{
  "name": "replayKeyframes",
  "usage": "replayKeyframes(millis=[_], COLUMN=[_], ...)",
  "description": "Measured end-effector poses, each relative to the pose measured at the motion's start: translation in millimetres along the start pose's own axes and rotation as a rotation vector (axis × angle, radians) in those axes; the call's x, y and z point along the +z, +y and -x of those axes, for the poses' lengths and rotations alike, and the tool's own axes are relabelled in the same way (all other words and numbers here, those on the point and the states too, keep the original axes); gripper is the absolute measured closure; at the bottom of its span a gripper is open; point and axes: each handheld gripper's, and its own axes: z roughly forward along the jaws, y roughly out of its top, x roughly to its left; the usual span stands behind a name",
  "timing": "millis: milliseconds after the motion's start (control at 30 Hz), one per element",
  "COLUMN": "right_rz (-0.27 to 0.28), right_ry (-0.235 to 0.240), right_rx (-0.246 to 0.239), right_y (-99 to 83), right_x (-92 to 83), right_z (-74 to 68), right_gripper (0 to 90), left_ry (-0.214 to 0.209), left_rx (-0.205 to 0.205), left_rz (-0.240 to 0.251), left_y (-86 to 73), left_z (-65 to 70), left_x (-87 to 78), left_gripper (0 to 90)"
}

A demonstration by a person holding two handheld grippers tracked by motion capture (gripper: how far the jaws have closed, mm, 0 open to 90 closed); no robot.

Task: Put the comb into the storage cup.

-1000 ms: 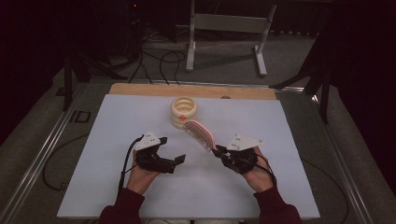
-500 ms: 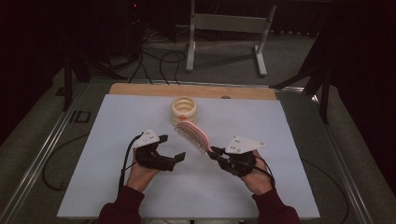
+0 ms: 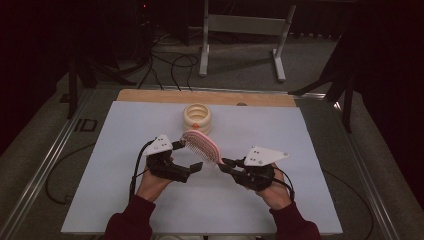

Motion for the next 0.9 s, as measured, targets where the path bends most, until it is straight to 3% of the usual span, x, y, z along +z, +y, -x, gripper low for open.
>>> replayKeyframes(millis=[133,433,533,800,900], right_rz=[0.026,0.069,0.087,0.087,0.092], right_ry=[0.038,0.105,0.137,0.167,0.178], right_rx=[0.018,0.056,0.085,0.101,0.112], right_y=[-1.0,-4.8,-6.2,-8.4,-9.3], right_x=[-1.9,-3.8,-3.4,-1.9,-2.2], right_z=[2.0,5.0,6.6,6.5,8.1], right_gripper=[79.7,79.6,79.6,79.6,79.6], left_ry=[-0.057,-0.130,-0.149,-0.212,-0.216], left_rx=[0.002,-0.010,-0.012,-0.031,-0.036], left_rz=[0.023,0.034,0.044,0.045,0.045], left_y=[3.9,10.4,12.0,15.7,16.0], left_z=[0.9,-0.1,1.2,0.6,0.5], left_x=[1.1,3.7,4.4,4.4,3.7], left_gripper=[0.1,0.3,3.2,12.7,15.5])
